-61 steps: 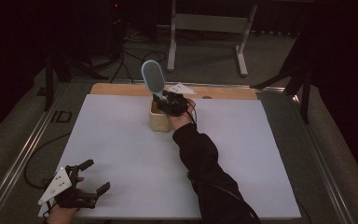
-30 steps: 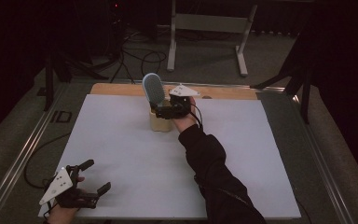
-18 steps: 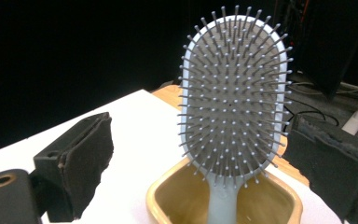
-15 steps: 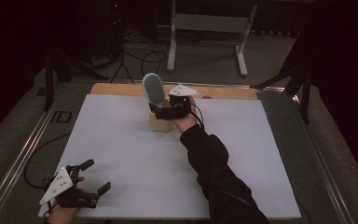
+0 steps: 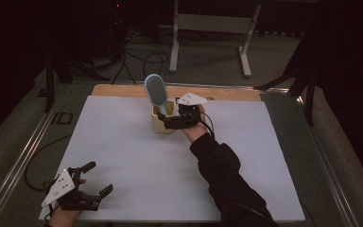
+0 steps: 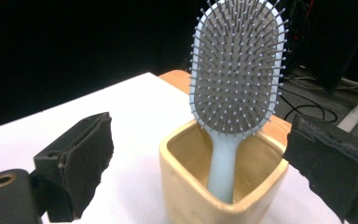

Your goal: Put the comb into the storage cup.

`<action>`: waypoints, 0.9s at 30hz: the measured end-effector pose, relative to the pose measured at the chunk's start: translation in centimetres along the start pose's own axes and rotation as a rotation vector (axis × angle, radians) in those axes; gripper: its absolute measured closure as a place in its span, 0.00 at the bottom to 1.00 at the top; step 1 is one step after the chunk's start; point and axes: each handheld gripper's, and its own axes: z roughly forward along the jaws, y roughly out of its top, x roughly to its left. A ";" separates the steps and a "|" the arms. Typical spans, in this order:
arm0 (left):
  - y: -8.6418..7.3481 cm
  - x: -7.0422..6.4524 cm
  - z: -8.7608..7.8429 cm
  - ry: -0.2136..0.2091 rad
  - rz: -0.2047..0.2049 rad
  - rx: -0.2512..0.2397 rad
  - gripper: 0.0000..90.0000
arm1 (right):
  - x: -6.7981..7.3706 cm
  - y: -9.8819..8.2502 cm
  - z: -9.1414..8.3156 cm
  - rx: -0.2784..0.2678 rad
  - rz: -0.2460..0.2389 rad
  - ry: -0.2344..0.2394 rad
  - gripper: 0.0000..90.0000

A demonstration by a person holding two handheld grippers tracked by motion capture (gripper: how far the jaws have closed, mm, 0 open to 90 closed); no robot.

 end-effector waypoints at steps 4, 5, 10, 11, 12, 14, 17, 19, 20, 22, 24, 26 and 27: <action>0.0 0.0 0.0 -0.002 0.001 0.002 0.00 | 0.0 -0.1 -0.7 0.000 -0.002 -0.007 0.08; 0.0 0.0 0.0 -0.002 0.001 0.002 0.00 | 0.0 -0.1 -0.9 0.000 -0.001 -0.003 0.08; 0.0 0.0 0.0 -0.002 0.005 0.002 0.00 | -0.2 -0.6 -2.0 0.011 -0.004 -0.011 0.08; 0.0 0.0 0.0 -0.003 0.006 0.003 0.00 | -0.3 -0.7 -2.3 0.010 -0.008 -0.007 0.08; 0.0 -0.1 0.0 -0.003 0.005 0.003 0.00 | -0.3 -0.9 -2.5 0.013 -0.014 -0.007 0.08; 0.0 -0.1 0.0 -0.003 0.005 0.004 0.00 | -0.3 -1.0 -2.8 0.018 -0.018 -0.015 0.08; 0.0 -0.1 0.1 -0.004 0.008 0.007 0.00 | -0.5 -1.3 -3.7 0.019 -0.017 -0.007 0.08; 0.0 -0.1 0.1 -0.003 0.007 0.007 0.00 | -0.6 -1.6 -4.2 0.017 -0.020 -0.008 0.08; 0.0 -0.1 0.1 -0.003 0.007 0.007 0.00 | -0.6 -1.8 -4.5 0.021 -0.017 -0.006 0.08; 0.0 -0.1 0.1 -0.003 0.008 0.007 0.00 | -0.7 -2.1 -5.0 0.018 -0.020 -0.003 0.08; 0.0 -0.1 0.1 -0.002 0.009 0.008 0.00 | -0.7 -2.4 -5.4 0.020 -0.021 0.001 0.08; 0.0 -0.1 0.1 -0.003 0.006 0.006 0.00 | -0.6 -2.7 -5.9 0.024 -0.026 -0.001 0.08; 0.0 -0.1 0.1 -0.002 0.009 0.008 0.00 | -0.7 -2.9 -6.1 0.026 -0.028 0.003 0.08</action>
